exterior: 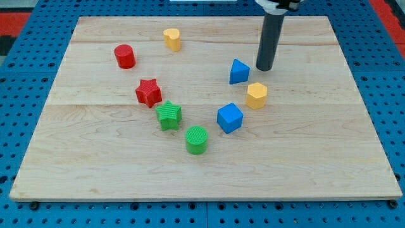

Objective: Move the red circle vertically below the yellow heart

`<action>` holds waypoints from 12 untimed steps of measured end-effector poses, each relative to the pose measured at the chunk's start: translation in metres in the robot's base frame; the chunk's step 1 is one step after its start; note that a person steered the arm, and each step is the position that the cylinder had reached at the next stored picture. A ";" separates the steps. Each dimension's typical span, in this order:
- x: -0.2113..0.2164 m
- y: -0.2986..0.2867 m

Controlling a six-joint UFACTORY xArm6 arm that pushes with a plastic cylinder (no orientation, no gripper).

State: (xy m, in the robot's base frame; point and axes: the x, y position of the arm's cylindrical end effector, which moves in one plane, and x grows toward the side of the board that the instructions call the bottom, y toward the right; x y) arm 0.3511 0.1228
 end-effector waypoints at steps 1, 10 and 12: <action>0.010 0.003; -0.063 0.050; -0.110 -0.099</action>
State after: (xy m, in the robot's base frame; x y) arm 0.2406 0.0237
